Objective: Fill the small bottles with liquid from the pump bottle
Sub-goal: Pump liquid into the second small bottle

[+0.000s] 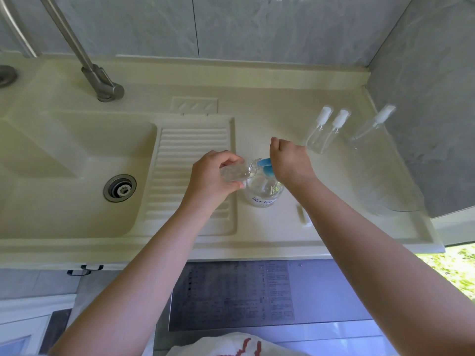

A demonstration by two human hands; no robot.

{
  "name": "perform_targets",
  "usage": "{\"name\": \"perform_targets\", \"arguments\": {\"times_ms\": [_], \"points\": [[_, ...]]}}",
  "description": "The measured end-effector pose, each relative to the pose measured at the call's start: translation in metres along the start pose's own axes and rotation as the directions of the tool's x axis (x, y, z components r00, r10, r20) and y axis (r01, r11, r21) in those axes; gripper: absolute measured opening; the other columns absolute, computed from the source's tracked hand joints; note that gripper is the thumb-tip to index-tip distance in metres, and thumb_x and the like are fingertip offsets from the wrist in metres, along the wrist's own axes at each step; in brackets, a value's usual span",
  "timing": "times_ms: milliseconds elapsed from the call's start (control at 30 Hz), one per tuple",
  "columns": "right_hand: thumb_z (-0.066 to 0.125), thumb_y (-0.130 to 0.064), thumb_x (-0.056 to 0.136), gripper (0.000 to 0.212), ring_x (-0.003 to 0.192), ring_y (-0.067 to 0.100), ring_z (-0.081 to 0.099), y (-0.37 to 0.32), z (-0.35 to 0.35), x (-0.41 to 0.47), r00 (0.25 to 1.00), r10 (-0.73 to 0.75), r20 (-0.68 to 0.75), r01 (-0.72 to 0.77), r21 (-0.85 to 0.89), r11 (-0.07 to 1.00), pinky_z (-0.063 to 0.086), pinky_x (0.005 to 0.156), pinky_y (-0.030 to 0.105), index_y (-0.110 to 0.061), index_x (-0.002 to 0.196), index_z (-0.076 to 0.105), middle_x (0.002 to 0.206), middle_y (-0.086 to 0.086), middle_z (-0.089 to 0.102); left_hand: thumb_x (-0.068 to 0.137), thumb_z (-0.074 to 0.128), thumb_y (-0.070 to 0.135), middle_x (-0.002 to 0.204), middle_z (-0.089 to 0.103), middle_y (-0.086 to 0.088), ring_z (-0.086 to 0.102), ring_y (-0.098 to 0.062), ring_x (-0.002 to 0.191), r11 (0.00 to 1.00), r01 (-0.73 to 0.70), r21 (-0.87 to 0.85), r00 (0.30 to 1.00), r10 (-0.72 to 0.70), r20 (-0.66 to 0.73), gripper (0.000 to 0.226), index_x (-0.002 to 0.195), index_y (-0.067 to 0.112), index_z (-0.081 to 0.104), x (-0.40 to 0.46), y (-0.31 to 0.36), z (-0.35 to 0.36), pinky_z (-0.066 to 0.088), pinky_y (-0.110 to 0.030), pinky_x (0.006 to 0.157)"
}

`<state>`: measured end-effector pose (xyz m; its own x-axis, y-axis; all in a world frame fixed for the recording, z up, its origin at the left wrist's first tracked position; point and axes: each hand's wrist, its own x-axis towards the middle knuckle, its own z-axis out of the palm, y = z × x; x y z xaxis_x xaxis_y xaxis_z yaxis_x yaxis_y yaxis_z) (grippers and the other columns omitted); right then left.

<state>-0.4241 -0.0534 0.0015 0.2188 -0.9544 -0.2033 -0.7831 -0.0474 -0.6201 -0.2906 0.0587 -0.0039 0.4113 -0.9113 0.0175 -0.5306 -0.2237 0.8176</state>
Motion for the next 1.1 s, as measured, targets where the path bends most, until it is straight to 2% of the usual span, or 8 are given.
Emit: {"name": "perform_targets", "arguments": {"times_ms": [100,267,400,500,667,800,967,1100], "points": [[0.044,-0.011,0.097,0.026,0.083,0.033,0.041,0.002,-0.002,-0.001,0.999,-0.040,-0.001,0.039,-0.061,0.997,0.034,0.069,0.035,-0.005,0.123,0.044,0.103,0.014,0.053,0.061,0.086,0.003,0.095,0.061,0.007,0.054,0.003,0.082,1.000,-0.005,0.002,1.000,0.005,0.004,0.046,0.100,0.022,0.071,-0.001,0.000,0.000,0.034,0.002,0.076],[0.027,-0.050,0.104,0.049,0.085,0.031,0.049,-0.008,-0.016,-0.006,0.992,0.000,0.128,0.004,-0.027,1.000,0.047,0.090,0.045,-0.012,0.081,0.049,0.091,0.015,0.052,0.061,0.086,0.002,0.092,0.060,0.012,0.053,0.010,0.082,1.000,-0.011,-0.022,1.000,0.011,-0.004,0.046,0.099,0.022,0.071,-0.001,0.001,-0.002,0.033,0.003,0.075],[0.045,-0.017,0.099,0.015,0.080,0.031,0.045,-0.006,-0.012,-0.005,0.997,-0.040,0.060,0.049,-0.170,0.984,0.042,0.070,0.039,-0.009,0.089,0.037,0.098,0.017,0.052,0.061,0.086,0.001,0.093,0.059,0.012,0.052,0.012,0.082,1.000,-0.011,-0.025,1.000,0.011,-0.005,0.046,0.100,0.021,0.071,-0.001,0.003,-0.003,0.032,0.004,0.075],[0.051,-0.003,0.091,0.020,0.077,0.032,0.041,-0.002,-0.002,-0.003,0.996,-0.081,0.029,0.085,-0.174,0.981,0.029,0.054,0.032,-0.008,0.103,0.036,0.107,0.018,0.057,0.061,0.086,0.003,0.097,0.061,0.006,0.052,0.008,0.082,1.000,-0.005,0.004,1.000,0.005,0.007,0.047,0.102,0.021,0.071,-0.001,0.001,-0.002,0.032,0.003,0.075],[0.046,-0.011,0.098,0.042,0.084,0.033,0.043,0.000,-0.005,0.001,0.997,-0.068,0.031,0.073,-0.175,0.982,0.042,0.073,0.037,-0.002,0.137,0.036,0.110,0.019,0.054,0.062,0.086,0.004,0.100,0.062,0.003,0.054,0.001,0.084,1.000,-0.004,0.014,1.000,0.003,0.013,0.047,0.102,0.023,0.071,-0.002,0.000,-0.002,0.032,0.004,0.075],[0.028,-0.028,0.105,0.038,0.100,0.040,0.058,-0.007,-0.015,-0.002,0.989,-0.044,0.139,0.065,-0.148,0.987,0.048,0.094,0.041,-0.007,0.122,0.054,0.106,0.018,0.059,0.061,0.087,0.004,0.101,0.064,0.003,0.053,0.007,0.083,1.000,-0.004,-0.007,1.000,0.004,0.006,0.048,0.102,0.024,0.071,-0.002,0.000,-0.003,0.033,0.004,0.075],[0.047,0.000,0.091,0.027,0.079,0.033,0.044,-0.002,-0.007,0.001,0.998,-0.056,0.016,0.058,-0.164,0.985,0.039,0.068,0.034,-0.003,0.117,0.041,0.097,0.015,0.047,0.061,0.087,0.004,0.101,0.065,0.003,0.054,0.007,0.085,1.000,-0.004,-0.031,1.000,0.004,0.003,0.046,0.101,0.022,0.072,-0.002,-0.001,-0.001,0.034,0.003,0.075],[0.051,0.000,0.090,0.022,0.074,0.032,0.042,-0.004,-0.002,0.001,1.000,-0.009,0.017,0.011,-0.124,0.992,0.032,0.061,0.034,-0.004,0.110,0.042,0.090,0.012,0.042,0.062,0.087,0.006,0.102,0.065,0.002,0.053,0.009,0.085,1.000,0.011,-0.017,1.000,-0.011,0.015,0.047,0.103,0.022,0.072,-0.002,-0.004,0.000,0.033,0.004,0.074]]}}
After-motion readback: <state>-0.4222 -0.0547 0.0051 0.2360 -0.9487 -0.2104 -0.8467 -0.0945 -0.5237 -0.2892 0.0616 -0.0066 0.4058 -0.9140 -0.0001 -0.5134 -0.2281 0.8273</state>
